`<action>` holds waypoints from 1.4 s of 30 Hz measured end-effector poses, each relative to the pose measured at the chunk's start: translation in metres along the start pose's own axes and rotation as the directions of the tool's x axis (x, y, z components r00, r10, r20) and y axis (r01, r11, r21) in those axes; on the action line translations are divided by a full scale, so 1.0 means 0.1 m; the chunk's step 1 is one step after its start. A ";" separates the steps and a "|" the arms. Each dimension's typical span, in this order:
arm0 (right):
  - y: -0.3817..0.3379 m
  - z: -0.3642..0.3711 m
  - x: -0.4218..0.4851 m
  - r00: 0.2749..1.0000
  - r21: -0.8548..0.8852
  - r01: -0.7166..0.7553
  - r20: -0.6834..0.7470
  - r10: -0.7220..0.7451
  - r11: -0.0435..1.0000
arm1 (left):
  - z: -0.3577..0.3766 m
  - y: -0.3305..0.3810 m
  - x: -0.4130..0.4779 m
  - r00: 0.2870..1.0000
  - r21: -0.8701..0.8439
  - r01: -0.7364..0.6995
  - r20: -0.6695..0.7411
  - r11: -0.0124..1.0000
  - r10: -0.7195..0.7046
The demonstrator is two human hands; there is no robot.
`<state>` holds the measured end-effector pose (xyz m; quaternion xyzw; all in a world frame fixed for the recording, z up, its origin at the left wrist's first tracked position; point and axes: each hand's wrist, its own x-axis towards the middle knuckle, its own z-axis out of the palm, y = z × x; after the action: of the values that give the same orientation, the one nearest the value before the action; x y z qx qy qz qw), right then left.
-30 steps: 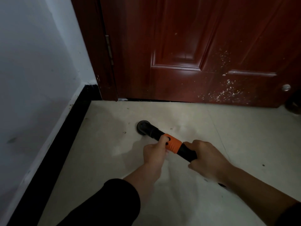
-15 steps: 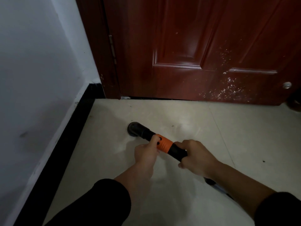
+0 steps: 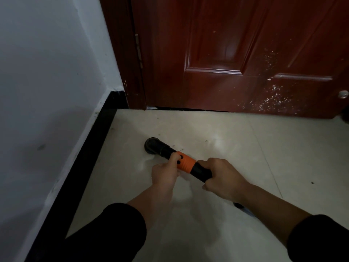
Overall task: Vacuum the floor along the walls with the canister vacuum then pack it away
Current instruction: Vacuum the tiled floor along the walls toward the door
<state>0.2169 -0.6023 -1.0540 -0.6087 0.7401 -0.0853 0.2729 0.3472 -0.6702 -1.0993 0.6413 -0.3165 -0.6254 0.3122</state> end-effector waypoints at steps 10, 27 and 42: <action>0.42 -0.14 -0.47 0.987 -0.023 -0.150 -0.052 0.149 0.988 | 0.47 -0.16 -0.32 0.985 0.109 0.019 0.168 0.994 -0.037; 1.03 -0.42 -0.86 0.944 -0.005 -0.307 -0.130 0.304 0.952 | 1.24 -0.24 -0.58 0.931 0.220 0.056 0.341 0.974 -0.130; 1.07 -0.44 -1.11 0.964 -0.008 -0.267 -0.007 0.267 0.964 | 1.01 -0.42 -0.76 0.900 0.250 0.108 0.387 0.962 -0.201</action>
<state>0.1152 -0.4796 -1.0334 -0.5045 0.8164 -0.0462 0.2771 0.2460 -0.5848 -1.0893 0.5502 -0.3904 -0.7292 0.1146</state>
